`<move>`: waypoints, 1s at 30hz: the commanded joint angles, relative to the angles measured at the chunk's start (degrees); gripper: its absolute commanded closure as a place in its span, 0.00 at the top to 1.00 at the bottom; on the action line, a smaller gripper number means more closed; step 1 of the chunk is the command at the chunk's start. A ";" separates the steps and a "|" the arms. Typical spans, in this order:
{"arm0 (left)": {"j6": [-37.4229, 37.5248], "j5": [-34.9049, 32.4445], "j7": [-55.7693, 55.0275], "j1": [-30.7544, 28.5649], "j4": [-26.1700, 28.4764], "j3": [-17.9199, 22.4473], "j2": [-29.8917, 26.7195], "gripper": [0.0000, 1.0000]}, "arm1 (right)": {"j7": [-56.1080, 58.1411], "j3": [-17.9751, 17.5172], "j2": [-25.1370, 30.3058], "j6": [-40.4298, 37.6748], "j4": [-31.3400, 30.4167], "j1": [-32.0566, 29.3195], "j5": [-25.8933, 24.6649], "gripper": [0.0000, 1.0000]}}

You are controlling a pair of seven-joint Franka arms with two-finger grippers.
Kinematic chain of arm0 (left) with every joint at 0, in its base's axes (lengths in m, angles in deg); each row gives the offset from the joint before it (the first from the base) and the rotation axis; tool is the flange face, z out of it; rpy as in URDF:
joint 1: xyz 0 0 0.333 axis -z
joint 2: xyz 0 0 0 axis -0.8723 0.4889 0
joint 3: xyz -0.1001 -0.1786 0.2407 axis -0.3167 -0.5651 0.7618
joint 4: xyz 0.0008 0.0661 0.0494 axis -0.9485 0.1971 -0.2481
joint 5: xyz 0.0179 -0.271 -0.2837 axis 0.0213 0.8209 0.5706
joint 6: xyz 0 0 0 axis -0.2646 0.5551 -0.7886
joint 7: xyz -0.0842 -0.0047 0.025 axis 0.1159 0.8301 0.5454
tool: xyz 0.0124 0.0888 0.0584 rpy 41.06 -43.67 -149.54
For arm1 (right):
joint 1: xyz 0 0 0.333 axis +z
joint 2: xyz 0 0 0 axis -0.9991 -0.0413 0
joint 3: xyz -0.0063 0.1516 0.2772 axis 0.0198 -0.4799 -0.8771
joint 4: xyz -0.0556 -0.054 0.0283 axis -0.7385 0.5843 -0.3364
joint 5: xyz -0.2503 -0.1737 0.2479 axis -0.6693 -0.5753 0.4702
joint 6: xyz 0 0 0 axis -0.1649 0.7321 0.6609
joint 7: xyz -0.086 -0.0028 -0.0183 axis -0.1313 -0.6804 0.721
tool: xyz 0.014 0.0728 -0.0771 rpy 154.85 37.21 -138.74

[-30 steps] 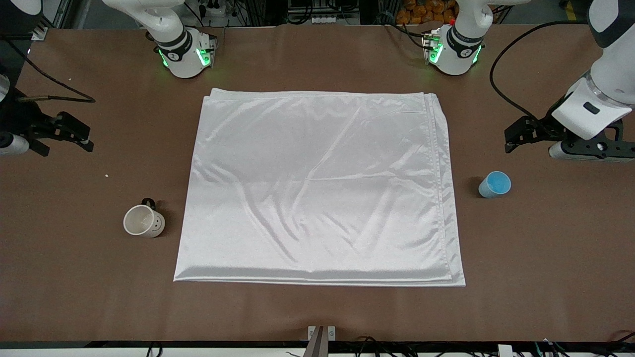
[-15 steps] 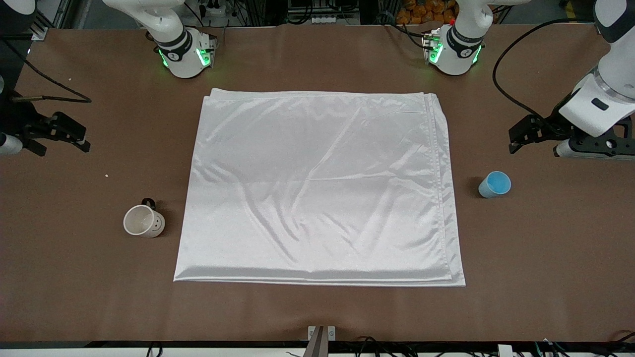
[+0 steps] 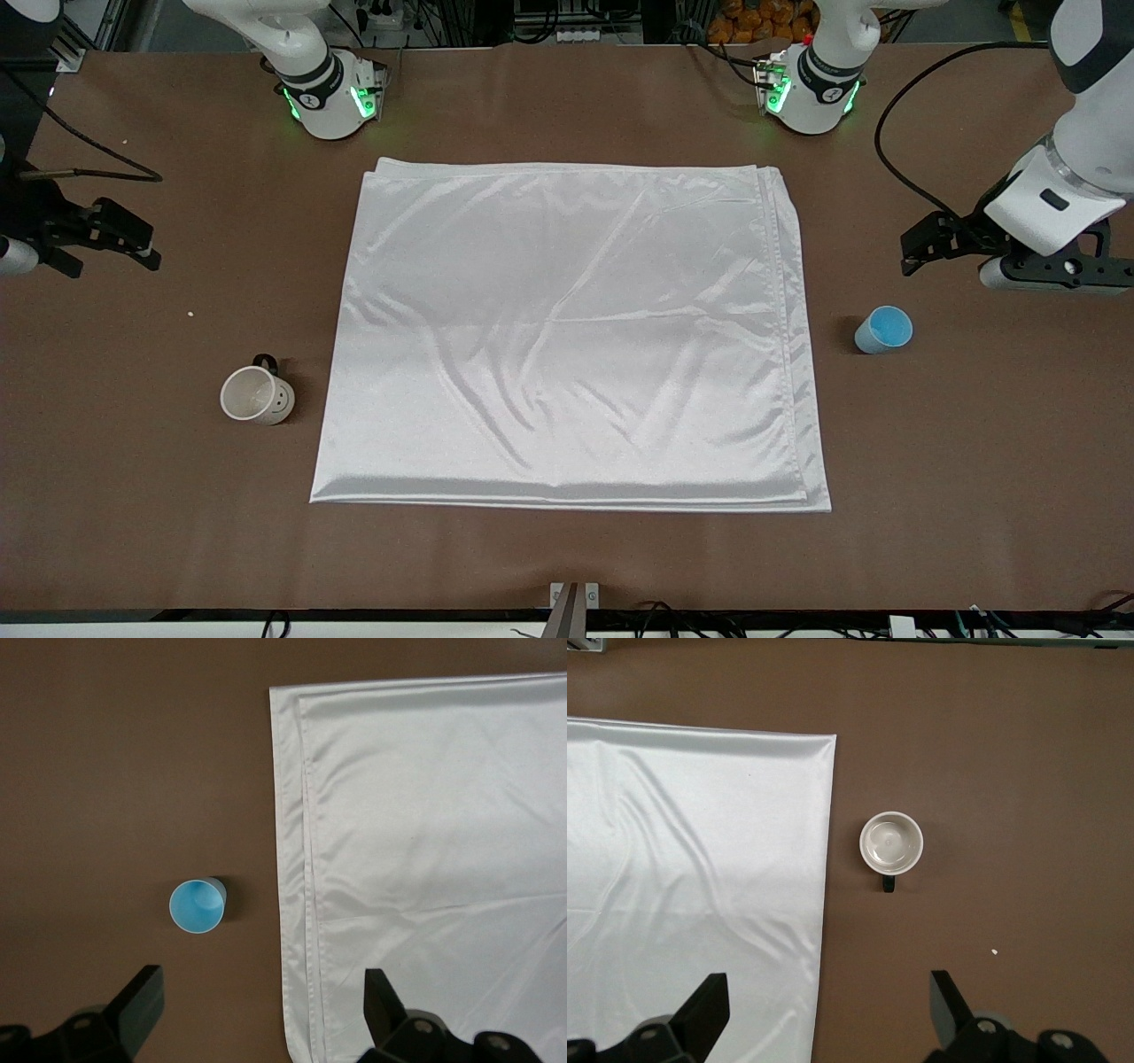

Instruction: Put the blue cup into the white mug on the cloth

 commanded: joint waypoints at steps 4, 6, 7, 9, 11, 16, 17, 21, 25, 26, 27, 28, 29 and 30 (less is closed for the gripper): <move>-2.96 -1.19 0.51 -0.18 5.51 0.14 -0.85 1.00 | 0.34 -0.04 -0.70 -1.98 2.02 -0.38 1.10 1.00; -4.72 -1.19 0.51 -0.18 7.62 0.14 -1.29 1.00 | 0.34 -0.04 -0.70 -2.16 2.02 -0.38 1.01 1.00; -5.34 -1.19 0.51 -0.27 8.41 0.14 -1.29 1.00 | 0.34 -0.04 -0.70 -2.16 2.02 -0.38 1.10 1.00; -6.22 -1.19 0.51 -0.36 9.73 0.32 -1.29 1.00 | 0.34 -0.04 -0.70 -2.25 2.02 -0.38 1.10 1.00; -7.62 -1.19 0.59 -0.53 11.40 0.58 -1.38 1.00 | 0.25 -0.04 -0.70 -2.34 2.02 -0.38 1.10 1.00; -12.10 -1.19 0.77 -0.53 15.88 1.55 -1.91 1.00 | 0.34 -0.04 -0.70 -3.30 2.02 -0.20 1.01 1.00; -12.98 -1.19 0.86 -0.53 16.76 1.81 -1.99 1.00 | 0.34 -0.04 -0.70 -3.48 2.02 -0.20 1.10 1.00; -16.59 -1.28 1.03 -0.53 20.28 3.04 -2.17 1.00 | 0.43 -0.04 -0.70 -4.53 2.02 -0.29 1.01 1.00; -19.40 -1.28 1.03 -0.53 22.83 3.57 -2.08 1.00 | 0.25 -0.04 -0.70 -5.76 2.02 -0.29 1.01 1.00; -20.10 -1.28 1.03 -0.53 23.53 3.74 -2.00 1.00 | 0.43 -0.04 -0.70 -5.94 2.02 -0.29 1.01 1.00; -20.72 -1.28 1.03 -0.71 24.06 3.83 -1.91 1.00 | 0.43 -0.04 -0.70 -6.03 1.94 -0.29 1.01 1.00; -21.42 -1.28 1.03 -0.88 24.68 3.92 -1.91 1.00 | 0.43 -0.04 -0.70 -6.20 1.94 -0.29 1.01 1.00; -22.56 -1.28 1.03 -0.97 25.55 3.92 -1.73 1.00 | 0.43 -0.04 -0.70 -6.46 1.93 -0.29 1.01 1.00; -23.79 -1.19 1.03 -1.06 26.34 4.01 -1.64 1.00 | 0.43 -0.04 -0.70 -6.47 1.85 -0.29 1.01 1.00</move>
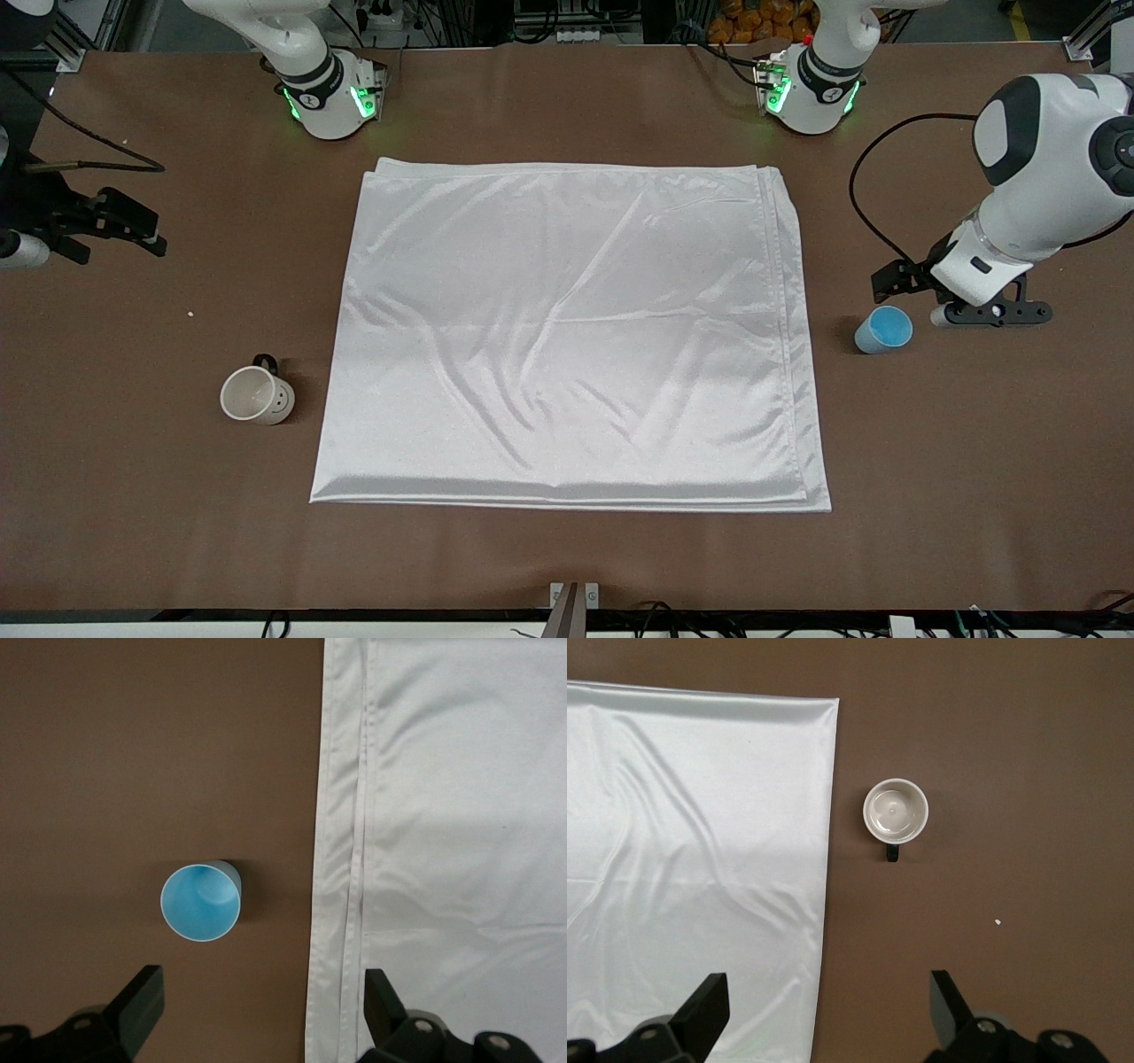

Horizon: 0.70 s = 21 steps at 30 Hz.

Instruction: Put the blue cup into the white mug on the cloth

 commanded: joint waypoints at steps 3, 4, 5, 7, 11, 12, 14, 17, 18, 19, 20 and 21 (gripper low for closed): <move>-8.47 -1.20 0.96 -0.66 7.54 0.81 -1.46 1.00 | 0.25 -0.04 -0.58 -1.91 0.88 -0.39 0.87 1.00; -9.35 -1.20 0.96 -0.66 8.25 1.07 -1.46 1.00 | 0.34 0.05 -0.58 -1.91 0.80 -0.39 0.87 1.00; -10.23 -1.20 0.96 -0.74 8.95 1.25 -1.46 1.00 | 0.60 0.05 -0.58 -1.91 0.45 -0.39 0.78 1.00; -11.47 -1.20 0.88 -0.74 9.92 1.43 -1.20 1.00 | 0.60 0.05 -0.58 -1.83 -0.52 -0.39 0.69 1.00; -13.14 -1.20 0.88 -0.74 10.71 1.60 0.12 1.00 | 0.69 0.14 -0.75 -1.13 -2.45 -0.74 0.52 1.00; -13.75 -1.20 0.88 -0.74 10.80 1.78 0.47 1.00 | 0.69 0.14 -0.76 -1.04 -2.89 -0.83 0.43 1.00; -14.72 -1.20 0.88 -0.74 11.24 1.78 1.35 1.00 | 0.69 0.14 -0.84 -0.60 -3.60 -0.83 0.34 1.00; -16.91 -1.20 0.88 -0.74 12.12 1.78 2.40 1.00 | 0.78 0.14 -0.84 0.72 -5.35 -1.45 0.25 1.00; -18.05 -1.20 0.88 -0.74 12.38 1.87 2.93 1.00 | 0.78 0.14 -0.84 1.42 -6.14 -1.53 0.25 1.00; -18.93 -1.20 0.88 -0.74 12.65 1.87 3.28 1.00 | 0.78 0.14 -0.84 2.12 -6.67 -1.53 0.25 1.00; -19.90 -1.20 0.88 -0.74 13.00 1.87 3.81 1.00 | 0.78 0.14 -0.84 2.91 -7.20 -1.53 0.25 1.00; -20.78 -1.20 0.88 -0.74 13.35 1.87 4.33 1.00 | 0.78 0.14 -0.84 3.53 -7.90 -1.53 0.25 1.00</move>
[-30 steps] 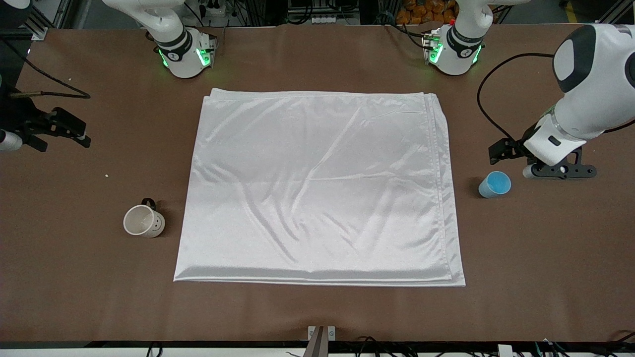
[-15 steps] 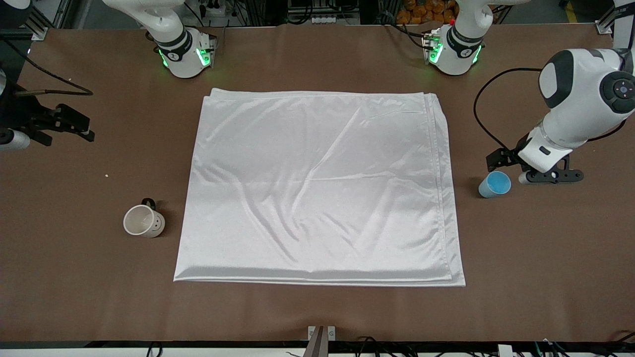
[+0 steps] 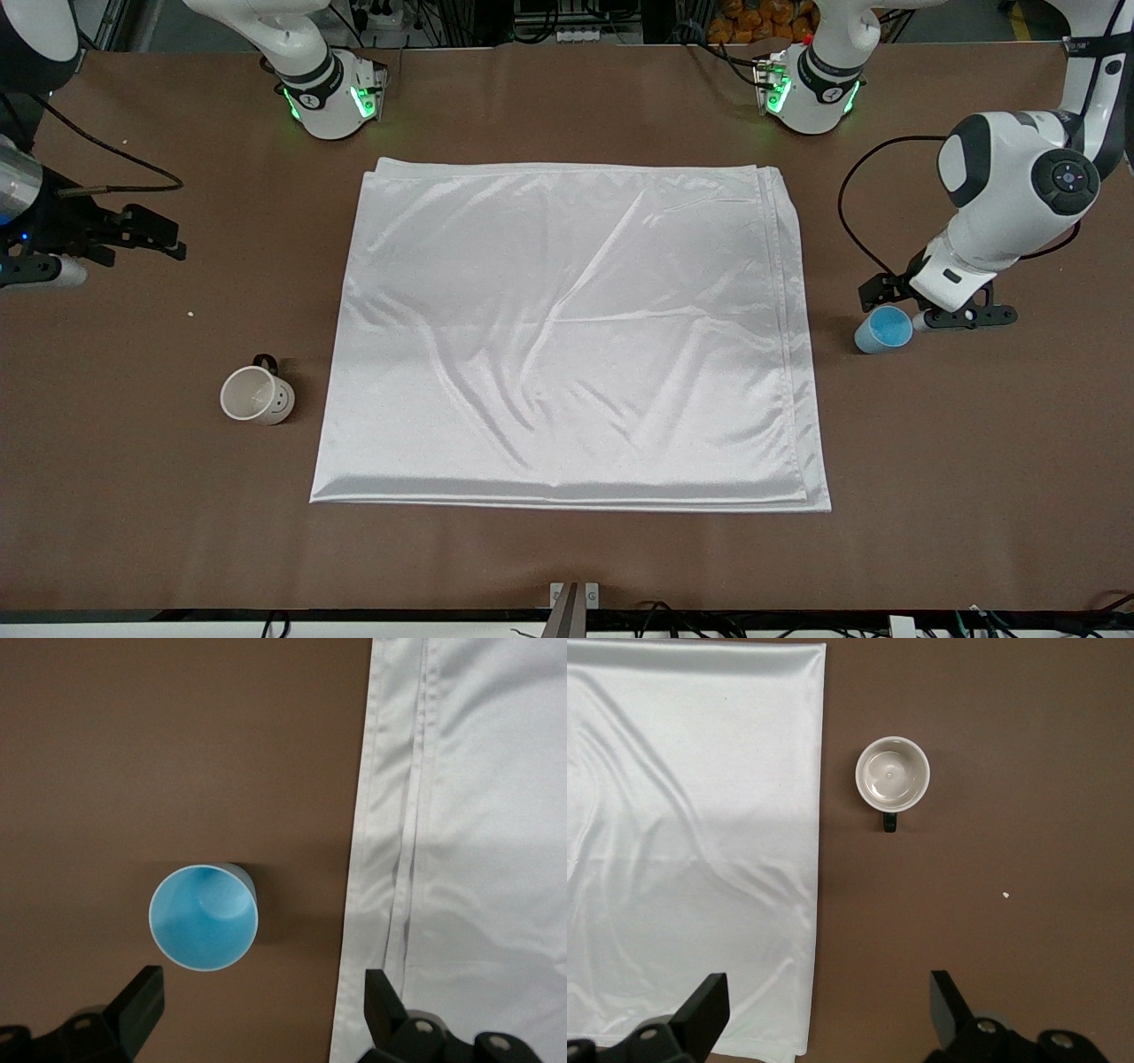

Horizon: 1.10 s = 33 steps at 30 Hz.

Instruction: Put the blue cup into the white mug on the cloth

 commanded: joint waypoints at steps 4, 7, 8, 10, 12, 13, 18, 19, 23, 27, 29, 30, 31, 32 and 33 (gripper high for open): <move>-6.01 -1.19 0.96 -0.61 2.07 0.10 3.46 1.00 | 0.78 -0.21 0.51 6.22 -5.85 -0.83 0.27 1.00; -6.71 -1.19 0.87 -0.61 2.07 0.10 4.51 1.00 | 0.87 -0.21 0.33 9.56 -8.75 -0.83 0.18 1.00; -7.06 -1.19 0.87 -0.61 2.07 0.19 4.86 1.00 | 0.95 -0.21 0.33 10.61 -9.63 -0.91 0.18 1.00; -7.42 -1.19 0.87 -0.61 2.07 0.45 5.57 1.00 | 0.95 -0.21 0.16 12.90 -11.47 -0.83 0.18 1.00; -8.21 -1.19 0.87 -0.61 1.98 0.45 6.44 1.00 | 0.95 -0.21 0.07 14.31 -12.53 -0.83 0.18 1.00; -8.91 -1.19 0.87 -0.52 2.07 0.45 6.97 1.00 | 0.95 -0.21 0.07 14.92 -13.23 -0.83 0.27 1.00; -11.02 -1.19 0.87 -0.52 2.07 0.54 9.17 1.00 | 0.95 -0.21 -0.54 17.74 -15.61 -1.00 0.10 1.00; -11.28 -1.19 0.87 -0.52 2.07 0.54 9.44 1.00 | 0.95 -0.21 -0.81 18.79 -16.22 -1.09 0.10 1.00; -11.73 -1.19 0.87 -0.52 2.16 0.54 10.14 1.00 | 1.65 -0.21 -1.60 23.44 -19.12 -1.26 0.01 1.00; -11.90 -1.19 0.87 -0.52 2.16 0.54 10.93 1.00 | 2.01 -0.21 -2.48 26.44 -20.71 -1.35 -0.25 1.00; -12.43 -1.19 0.87 -0.44 2.07 0.54 11.37 1.00 | 2.71 -0.21 -3.09 27.58 -21.15 -1.53 -1.13 1.00; -12.78 -1.19 0.87 -0.44 2.16 0.54 11.46 1.00 | 3.06 -0.21 -3.44 28.11 -21.50 -1.70 -1.31 1.00; -12.96 -1.19 0.87 -0.44 2.16 0.54 11.72 1.00 | 3.15 -0.21 -3.79 28.64 -21.76 -1.79 -1.40 1.00; -13.04 -1.19 0.87 -0.52 2.16 0.54 12.07 1.00 | 3.15 -0.21 -4.06 29.34 -22.03 -1.97 -1.40 1.00; -13.13 -1.19 0.87 -0.44 2.16 0.54 12.16 1.00 | 3.15 -0.21 -4.32 30.04 -22.29 -2.05 -1.40 1.00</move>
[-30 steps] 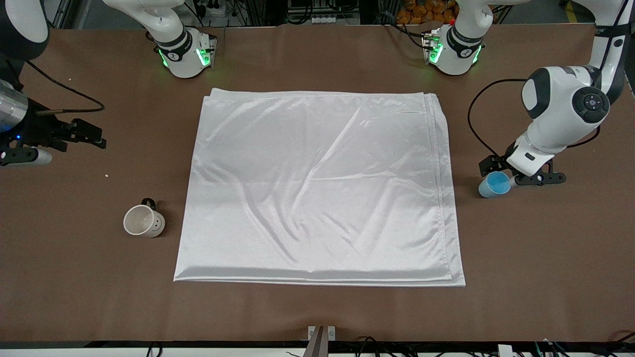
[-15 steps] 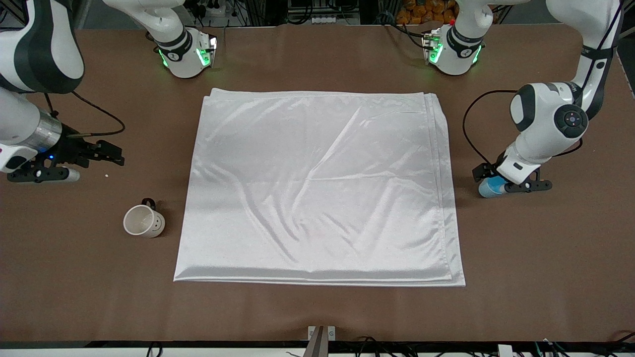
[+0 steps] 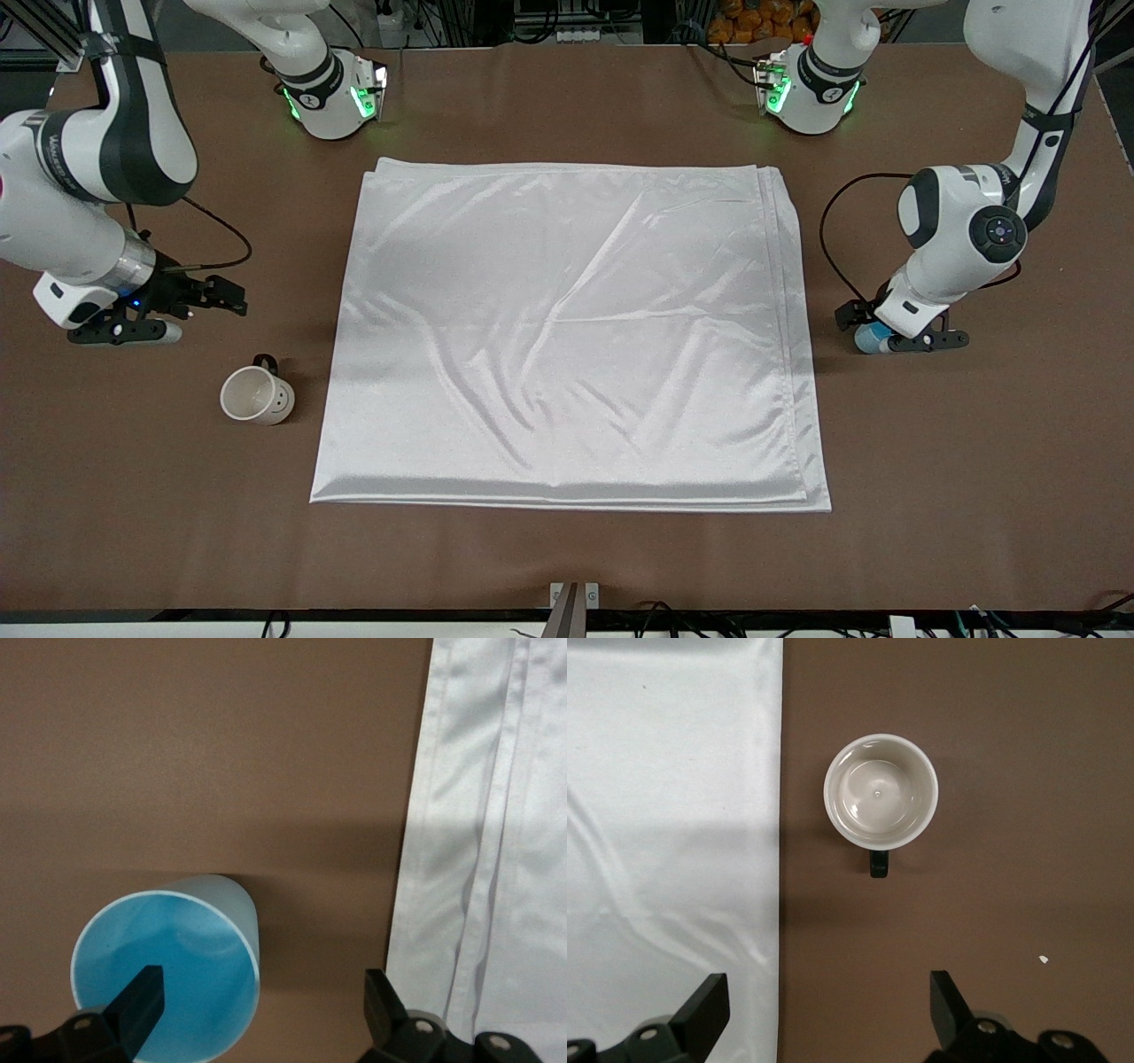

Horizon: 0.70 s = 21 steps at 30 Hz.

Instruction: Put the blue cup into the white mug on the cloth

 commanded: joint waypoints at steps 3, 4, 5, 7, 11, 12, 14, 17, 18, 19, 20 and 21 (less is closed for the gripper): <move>-1.73 -1.19 0.87 -0.18 0.11 0.09 1.48 0.99 | 1.49 -0.23 -1.57 5.63 -2.81 -1.20 -0.76 1.00; -1.73 -1.19 0.87 -0.18 0.19 0.09 1.48 0.98 | 1.49 -0.23 -2.01 6.33 -2.99 -1.12 -0.76 1.00; -1.73 -1.19 0.87 -0.18 0.11 0.09 1.57 0.97 | 1.49 -0.23 -2.36 6.86 -3.07 -1.11 -0.76 1.00; -1.73 -1.19 0.87 -0.18 0.11 0.09 1.83 0.95 | 1.49 -0.23 -3.33 7.66 -3.07 -1.20 -0.76 1.00; -1.73 -1.19 0.78 -0.18 0.02 0.09 2.27 0.90 | 1.40 -0.14 -5.61 10.12 -3.08 -1.99 -0.76 1.00; -1.73 -1.19 0.87 -0.18 0.02 0.09 2.27 0.86 | 1.40 -0.23 -6.31 10.64 -3.07 -2.17 -0.76 1.00; -1.82 -1.19 0.79 -0.18 0.02 0.09 2.27 0.79 | 1.40 -0.14 -7.28 11.78 -3.07 -2.26 -0.76 1.00; -1.73 -1.19 0.79 -0.18 -0.07 0.09 2.62 0.60 | 1.40 -0.14 -8.77 13.54 -3.16 -2.26 -0.76 1.00; -1.82 -1.19 0.87 -0.18 -0.16 0.09 2.71 0.52 | 1.40 -0.14 -9.30 13.98 -3.16 -2.34 -0.76 1.00; -1.73 -1.19 0.87 -0.09 -0.24 0.09 2.71 0.44 | 1.40 -0.23 -9.83 14.68 -3.16 -2.52 -0.67 1.00; -1.73 -1.19 0.87 -0.18 -0.25 0.09 2.80 0.38 | 1.40 -0.23 -10.36 15.47 -3.16 -2.52 -0.67 1.00; -1.82 -1.19 0.87 -0.18 -0.33 0.09 2.80 0.32 | 1.40 -0.23 -10.80 16.35 -3.25 -2.52 -0.67 1.00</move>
